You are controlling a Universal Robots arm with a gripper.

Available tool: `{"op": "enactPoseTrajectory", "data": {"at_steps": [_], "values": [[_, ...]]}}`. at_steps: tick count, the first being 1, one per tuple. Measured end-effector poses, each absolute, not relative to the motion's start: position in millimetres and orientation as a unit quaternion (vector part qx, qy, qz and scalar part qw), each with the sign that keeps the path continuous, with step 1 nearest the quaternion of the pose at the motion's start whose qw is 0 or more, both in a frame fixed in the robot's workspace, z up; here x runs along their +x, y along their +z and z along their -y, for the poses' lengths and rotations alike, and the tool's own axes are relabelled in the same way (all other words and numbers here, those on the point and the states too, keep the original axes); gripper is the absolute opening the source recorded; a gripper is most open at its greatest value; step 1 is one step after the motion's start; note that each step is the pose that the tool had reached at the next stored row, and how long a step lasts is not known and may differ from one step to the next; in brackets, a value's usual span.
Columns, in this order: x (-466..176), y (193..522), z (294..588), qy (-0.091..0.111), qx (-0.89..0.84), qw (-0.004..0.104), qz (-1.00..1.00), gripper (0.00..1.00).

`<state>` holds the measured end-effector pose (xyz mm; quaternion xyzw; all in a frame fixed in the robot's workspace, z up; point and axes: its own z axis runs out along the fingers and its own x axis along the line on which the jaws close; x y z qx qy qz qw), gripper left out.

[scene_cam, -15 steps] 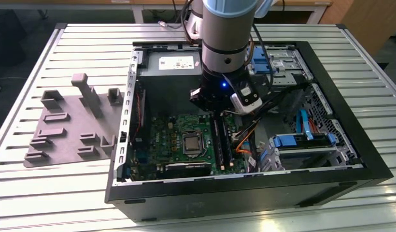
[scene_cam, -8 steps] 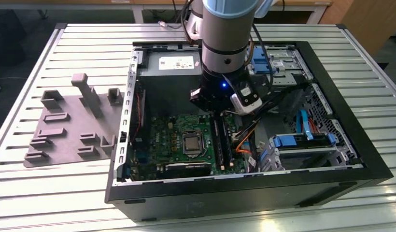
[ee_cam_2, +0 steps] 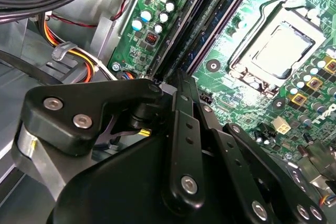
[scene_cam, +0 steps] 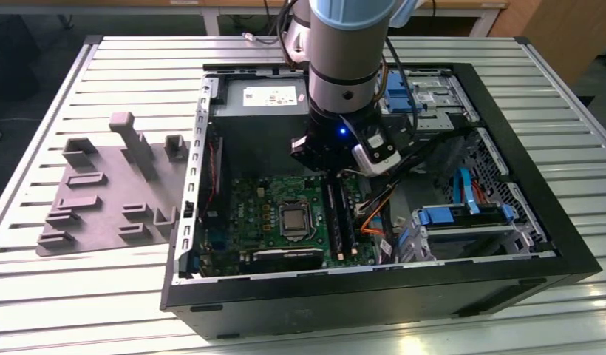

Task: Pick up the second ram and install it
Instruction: 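Press down the second ram until it locks into place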

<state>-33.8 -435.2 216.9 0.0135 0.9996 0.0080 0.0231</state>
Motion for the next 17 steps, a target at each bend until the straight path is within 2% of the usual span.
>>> {"op": "enactPoseTrajectory", "data": {"at_steps": [17], "values": [[-34, 235, 435, 0.008, 0.013, 0.023, -1.0, 0.11]]}}
